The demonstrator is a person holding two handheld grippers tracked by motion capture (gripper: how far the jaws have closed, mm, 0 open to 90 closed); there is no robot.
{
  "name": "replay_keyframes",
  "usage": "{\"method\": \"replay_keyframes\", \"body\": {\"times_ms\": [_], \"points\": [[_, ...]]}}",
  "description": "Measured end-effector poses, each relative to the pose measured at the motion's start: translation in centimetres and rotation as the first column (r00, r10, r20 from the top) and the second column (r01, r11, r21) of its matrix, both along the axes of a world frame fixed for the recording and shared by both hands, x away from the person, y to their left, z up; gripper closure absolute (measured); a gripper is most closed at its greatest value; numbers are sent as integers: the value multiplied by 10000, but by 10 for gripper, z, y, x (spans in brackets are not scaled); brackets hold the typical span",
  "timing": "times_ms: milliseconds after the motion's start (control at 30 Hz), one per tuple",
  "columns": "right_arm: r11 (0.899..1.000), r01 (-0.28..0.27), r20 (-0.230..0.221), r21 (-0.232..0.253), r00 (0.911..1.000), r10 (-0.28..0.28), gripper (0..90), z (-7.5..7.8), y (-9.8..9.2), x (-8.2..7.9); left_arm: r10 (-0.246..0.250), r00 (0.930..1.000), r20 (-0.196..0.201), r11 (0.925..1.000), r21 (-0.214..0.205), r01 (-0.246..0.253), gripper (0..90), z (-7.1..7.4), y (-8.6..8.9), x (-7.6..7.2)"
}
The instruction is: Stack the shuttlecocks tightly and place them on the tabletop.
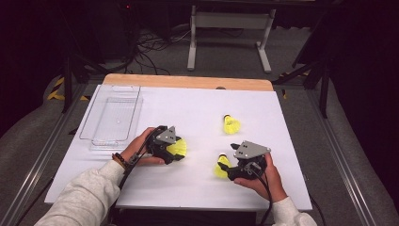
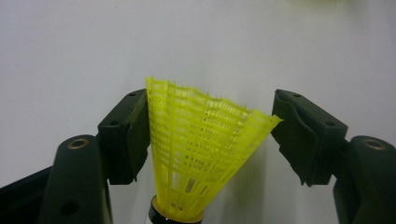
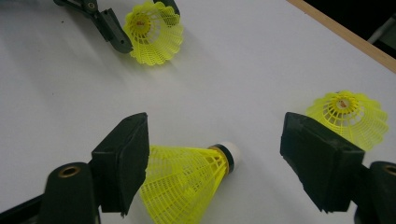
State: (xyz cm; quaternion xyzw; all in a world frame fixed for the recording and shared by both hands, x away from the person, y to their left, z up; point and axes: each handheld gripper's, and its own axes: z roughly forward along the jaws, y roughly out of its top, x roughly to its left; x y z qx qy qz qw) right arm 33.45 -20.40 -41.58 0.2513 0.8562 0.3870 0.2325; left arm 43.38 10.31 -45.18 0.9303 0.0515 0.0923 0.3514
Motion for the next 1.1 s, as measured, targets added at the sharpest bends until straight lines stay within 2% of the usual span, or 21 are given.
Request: {"method": "replay_keyframes", "body": {"times_ms": [100,333,433,500,600,767,933,1100], "points": [[10000,-16,-5,-4,10000,16,247,0,0,0,83,10000,-44,9999,-142,-84,254,0,0,0],[10000,-39,-8,-6,10000,39,243,0,1,0,43,9999,-151,9989,-461,-50,222,1,1,0],[10000,-31,-12,0,10000,31,241,0,1,-1,121,9999,-90,9988,-482,-125,209,2,2,0],[10000,-42,11,9,10000,42,239,0,1,-1,156,9999,-32,9975,-684,-158,194,3,3,-1],[10000,-54,-1,23,10000,54,239,0,1,-1,141,9998,144,9959,-892,-128,180,8,6,-3],[10000,-75,11,1,10000,75,239,0,2,-1,248,9991,358,9947,-1002,-211,158,13,10,-7],[10000,-70,63,9,10000,70,240,0,2,-2,418,9968,683,9890,-1444,-316,145,22,18,-13],[10000,-34,150,-42,9999,35,240,-1,3,-3,528,9932,1041,9852,-1680,-348,140,30,26,-19]]}}
